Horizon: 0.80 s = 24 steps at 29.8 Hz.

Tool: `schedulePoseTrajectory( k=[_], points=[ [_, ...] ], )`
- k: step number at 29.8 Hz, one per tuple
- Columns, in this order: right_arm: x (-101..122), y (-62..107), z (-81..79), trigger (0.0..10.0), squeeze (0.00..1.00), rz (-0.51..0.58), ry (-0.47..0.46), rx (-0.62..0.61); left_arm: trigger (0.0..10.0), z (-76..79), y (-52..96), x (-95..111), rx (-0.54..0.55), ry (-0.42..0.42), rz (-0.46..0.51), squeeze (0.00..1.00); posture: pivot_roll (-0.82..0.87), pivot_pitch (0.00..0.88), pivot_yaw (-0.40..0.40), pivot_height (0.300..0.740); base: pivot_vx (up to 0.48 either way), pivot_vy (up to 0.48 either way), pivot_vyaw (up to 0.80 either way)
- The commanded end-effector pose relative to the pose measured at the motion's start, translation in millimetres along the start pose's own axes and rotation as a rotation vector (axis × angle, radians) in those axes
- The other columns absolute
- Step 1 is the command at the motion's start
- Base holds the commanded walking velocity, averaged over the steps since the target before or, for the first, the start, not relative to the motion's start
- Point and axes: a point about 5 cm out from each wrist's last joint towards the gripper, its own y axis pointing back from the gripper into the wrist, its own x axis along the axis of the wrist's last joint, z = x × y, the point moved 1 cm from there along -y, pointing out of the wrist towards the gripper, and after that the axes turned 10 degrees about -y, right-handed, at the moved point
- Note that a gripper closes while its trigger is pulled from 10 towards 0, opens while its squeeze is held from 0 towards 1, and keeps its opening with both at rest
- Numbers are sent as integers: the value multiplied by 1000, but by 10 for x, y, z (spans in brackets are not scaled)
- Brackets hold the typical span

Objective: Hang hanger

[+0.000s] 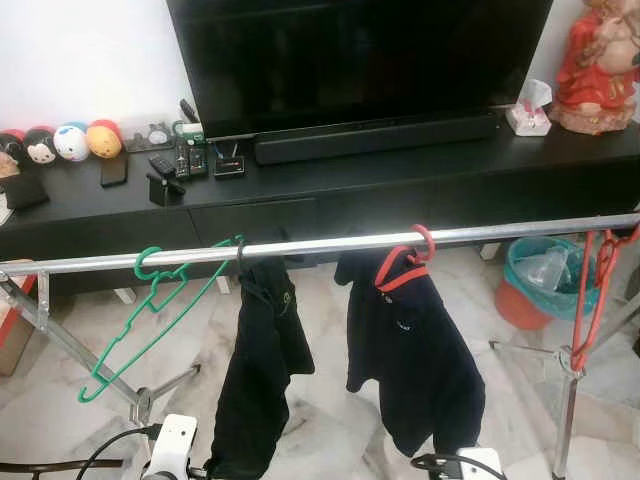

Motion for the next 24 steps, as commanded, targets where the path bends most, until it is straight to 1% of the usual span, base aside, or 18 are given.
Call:
schedulePoseTrajectory(
  k=[1, 2, 3, 6, 8, 10, 11, 15, 16, 18, 19, 21, 22, 23, 24],
  points=[
    [100, 21, -16, 10000, 0, 88, 18, 18, 10000, -23, 9, -44, 6, 5, -22, 0, -101, 0, 46, 740, 0, 0, 0],
    [144, 45, 2, 10000, 0, 128, 11, 12, 10000, -31, 11, -49, 8, 5, -24, 0, -103, 0, 47, 740, 0, 0, 0],
    [144, 45, 2, 10000, 0, 128, 11, 12, 10000, -31, 11, -49, 8, 5, -24, 0, -103, 0, 47, 740, 0, 0, 0],
    [333, 92, 39, 10000, 0, 244, 12, -1, 10000, -43, 15, -63, 9, 3, -30, 0, -108, 0, 53, 740, 0, 0, 0],
    [450, 104, 37, 10000, 0, 294, 7, -4, 10000, -45, 17, -69, 9, 2, -32, 0, -110, 0, 54, 740, 0, 0, 0],
    [703, 77, 37, 10000, 0, 363, -1, -16, 10000, -38, 17, -73, 6, 0, -34, 0, -115, 0, 60, 740, 0, 0, 0],
    [793, 60, 34, 10000, 0, 388, -22, -23, 10000, -32, 16, -74, 5, -1, -34, 0, -115, 0, 60, 740, 0, 0, 0],
    [1137, -45, 13, 10000, 0, 475, -74, -35, 10000, -12, 11, -66, -1, -2, -33, 0, -109, 0, 66, 740, 0, 0, 0],
    [1328, -111, -3, 10000, 0, 514, -95, -24, 10000, -11, 10, -62, -1, -1, -32, 0, -108, 0, 69, 740, 0, 0, 0],
    [1503, -179, -31, 10000, 0, 547, -100, 8, 10000, -12, 10, -61, 0, 0, -32, 0, -110, 0, 74, 740, 0, 0, 0],
    [1539, -186, -39, 10000, 0, 549, -100, 15, 10000, -12, 10, -62, 0, 1, -33, 0, -110, 0, 74, 740, 0, 0, 0],
    [1713, -296, -62, 10000, 0, 547, -118, 57, 10000, -13, 13, -79, 3, 1, -40, 0, -113, 0, 79, 740, 0, 0, 0],
    [1837, -418, -66, 10000, 0, 519, -112, 85, 10000, -9, 16, -97, 3, 0, -48, 0, -108, 0, 82, 740, 0, 0, 0],
    [1864, -476, -57, 10000, 0, 488, -96, 90, 10000, -6, 17, -104, 3, -1, -51, 0, -105, 0, 81, 740, 0, 0, 0],
    [1903, -513, -61, 10000, 0, 480, -88, 108, 10000, -5, 18, -107, 4, 1, -52, 0, -102, 0, 79, 740, 0, 0, 0]
  ],
)
